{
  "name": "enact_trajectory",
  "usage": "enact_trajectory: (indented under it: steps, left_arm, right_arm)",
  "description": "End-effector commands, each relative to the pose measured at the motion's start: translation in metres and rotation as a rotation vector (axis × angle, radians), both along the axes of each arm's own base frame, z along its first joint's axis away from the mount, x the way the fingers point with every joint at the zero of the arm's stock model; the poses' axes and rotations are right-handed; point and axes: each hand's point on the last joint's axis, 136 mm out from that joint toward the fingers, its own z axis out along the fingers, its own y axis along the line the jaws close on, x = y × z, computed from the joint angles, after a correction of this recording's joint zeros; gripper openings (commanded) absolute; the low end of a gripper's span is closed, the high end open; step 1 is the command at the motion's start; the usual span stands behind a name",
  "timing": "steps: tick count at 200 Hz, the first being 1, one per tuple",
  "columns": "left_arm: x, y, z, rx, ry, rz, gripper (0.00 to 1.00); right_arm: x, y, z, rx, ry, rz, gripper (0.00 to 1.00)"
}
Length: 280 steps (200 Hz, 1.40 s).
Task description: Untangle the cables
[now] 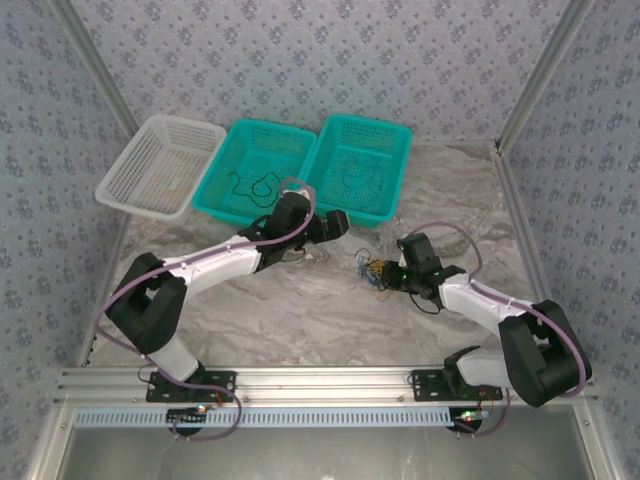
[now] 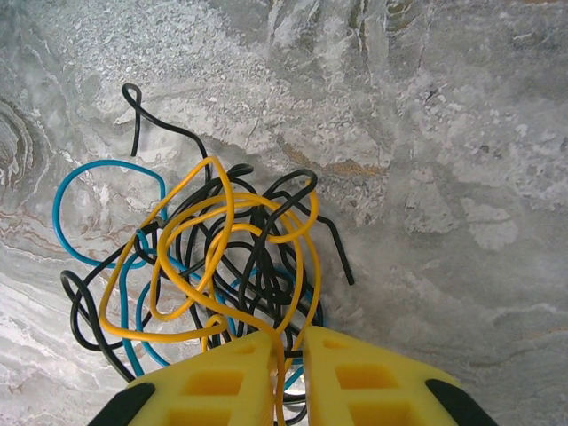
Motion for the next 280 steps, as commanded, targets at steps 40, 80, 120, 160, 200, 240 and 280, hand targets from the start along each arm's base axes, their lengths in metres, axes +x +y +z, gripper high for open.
enact_trajectory:
  steps: [40, 80, 120, 160, 200, 240, 280]
  left_arm:
    - [0.001, -0.008, 0.009, -0.013, -0.004, -0.023, 0.99]
    - [-0.005, -0.018, 0.014, -0.007, -0.015, -0.111, 0.99]
    - [-0.029, -0.046, 0.032, -0.114, -0.049, -0.329, 1.00]
    - [-0.039, -0.042, 0.053, -0.169, -0.233, -0.381, 0.99]
    - [-0.047, -0.037, 0.064, -0.072, -0.403, -0.459, 1.00]
    - [-0.057, -0.041, 0.071, -0.066, -0.425, -0.526, 0.99]
    - [-0.082, -0.052, 0.069, -0.031, -0.471, -0.736, 0.99]
  right_arm:
    - [-0.002, -0.002, 0.019, -0.007, -0.067, 0.010, 0.04]
    - [-0.004, -0.006, 0.042, -0.023, -0.139, 0.034, 0.00]
    - [-0.003, 0.004, 0.061, 0.012, -0.223, 0.107, 0.00]
    - [-0.006, 0.014, 0.079, 0.048, -0.284, 0.179, 0.00]
    - [-0.009, 0.018, 0.098, 0.067, -0.338, 0.227, 0.00]
    - [-0.017, 0.025, 0.114, 0.070, -0.358, 0.309, 0.00]
    - [-0.023, 0.035, 0.134, 0.069, -0.371, 0.416, 0.00]
